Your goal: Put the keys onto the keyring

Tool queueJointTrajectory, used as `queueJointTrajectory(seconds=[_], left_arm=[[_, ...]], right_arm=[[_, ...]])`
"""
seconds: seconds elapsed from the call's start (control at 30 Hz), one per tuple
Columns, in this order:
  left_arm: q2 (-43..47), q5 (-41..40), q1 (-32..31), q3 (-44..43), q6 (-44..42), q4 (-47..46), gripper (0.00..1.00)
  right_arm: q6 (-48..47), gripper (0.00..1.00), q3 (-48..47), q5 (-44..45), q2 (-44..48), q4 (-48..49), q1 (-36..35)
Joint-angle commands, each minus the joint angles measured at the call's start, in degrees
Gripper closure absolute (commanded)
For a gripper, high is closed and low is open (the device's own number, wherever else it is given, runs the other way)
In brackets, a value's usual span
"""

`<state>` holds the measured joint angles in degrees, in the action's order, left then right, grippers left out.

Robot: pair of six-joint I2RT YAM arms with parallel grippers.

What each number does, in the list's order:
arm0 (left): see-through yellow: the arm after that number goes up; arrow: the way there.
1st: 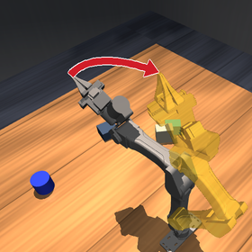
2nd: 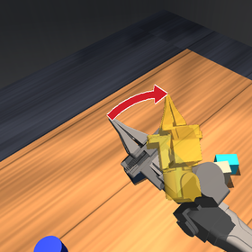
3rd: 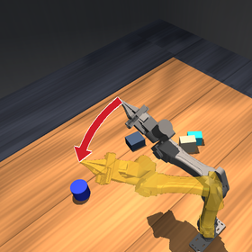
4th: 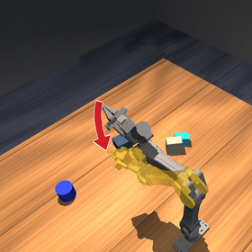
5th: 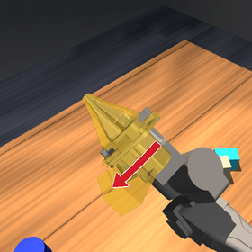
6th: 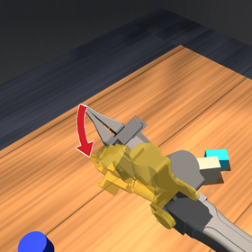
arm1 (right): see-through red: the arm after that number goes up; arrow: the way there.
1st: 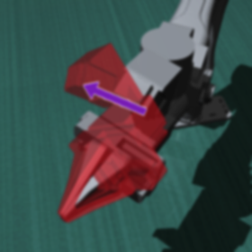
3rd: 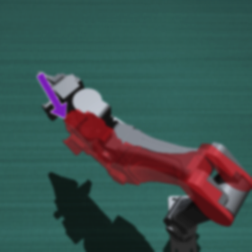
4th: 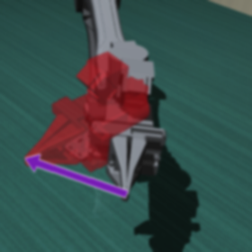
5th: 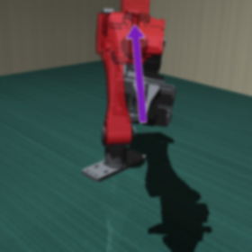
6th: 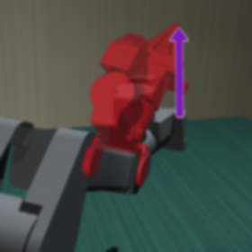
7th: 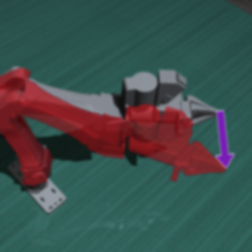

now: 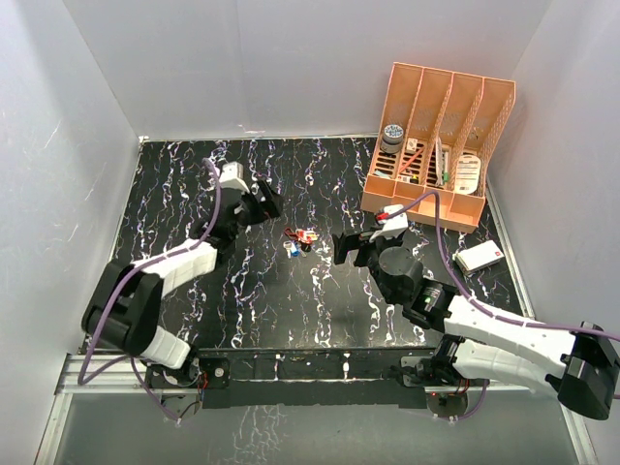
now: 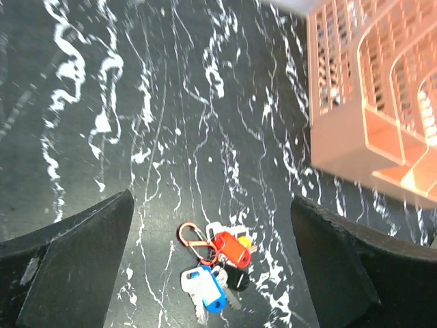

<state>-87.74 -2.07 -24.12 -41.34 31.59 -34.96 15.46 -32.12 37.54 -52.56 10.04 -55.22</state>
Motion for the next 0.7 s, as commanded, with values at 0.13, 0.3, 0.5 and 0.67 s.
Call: queueJointTrajectory(seconds=[0.13,0.3,0.5,0.67], left_arm=[[13.95,-13.97,0.3,-6.65,2.58,27.11,0.01],[21.59,-14.7,0.22,-3.65,3.13,29.75,0.01],[28.15,-15.89,0.23,-1.35,1.88,31.49,0.01],[31.05,-15.69,0.21,-0.97,-0.43,31.33,0.01]], right_arm=[[4.18,0.02,-3.32,4.44,-1.58,-1.53,0.16],[9.14,0.02,-7.23,9.25,-5.21,-7.98,0.29],[17.61,0.02,-7.95,12.87,-7.11,-12.63,0.87],[24.65,0.02,-7.33,15.35,-6.44,-16.66,1.15]])
